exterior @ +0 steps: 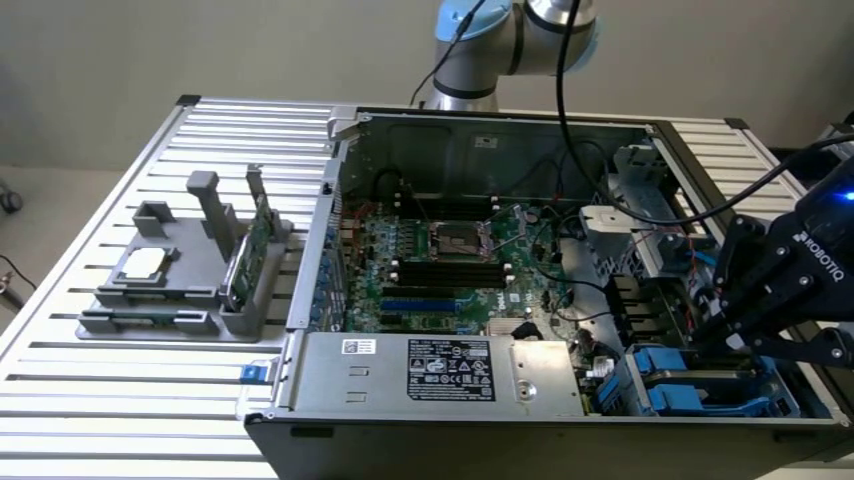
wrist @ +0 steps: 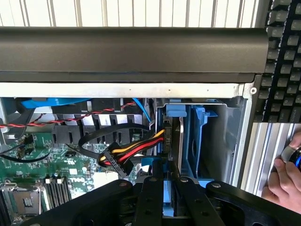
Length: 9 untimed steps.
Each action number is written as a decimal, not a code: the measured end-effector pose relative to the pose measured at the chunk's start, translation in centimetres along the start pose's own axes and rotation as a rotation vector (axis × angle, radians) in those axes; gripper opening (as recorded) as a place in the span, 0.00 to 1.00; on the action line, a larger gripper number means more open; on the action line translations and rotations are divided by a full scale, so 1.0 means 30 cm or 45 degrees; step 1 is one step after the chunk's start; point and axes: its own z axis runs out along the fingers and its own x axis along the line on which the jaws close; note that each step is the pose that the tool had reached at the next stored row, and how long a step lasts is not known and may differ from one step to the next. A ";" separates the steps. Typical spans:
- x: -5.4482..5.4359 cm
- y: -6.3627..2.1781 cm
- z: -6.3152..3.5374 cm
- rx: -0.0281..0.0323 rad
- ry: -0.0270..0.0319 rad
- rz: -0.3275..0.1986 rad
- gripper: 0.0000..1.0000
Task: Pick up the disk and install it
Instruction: 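Insert the second disk wire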
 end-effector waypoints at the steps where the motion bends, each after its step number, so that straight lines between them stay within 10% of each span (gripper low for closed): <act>1: -0.002 0.000 0.000 0.0000 0.0011 0.000 0.16; 9: -0.021 0.001 0.005 0.0001 0.0158 -0.004 0.16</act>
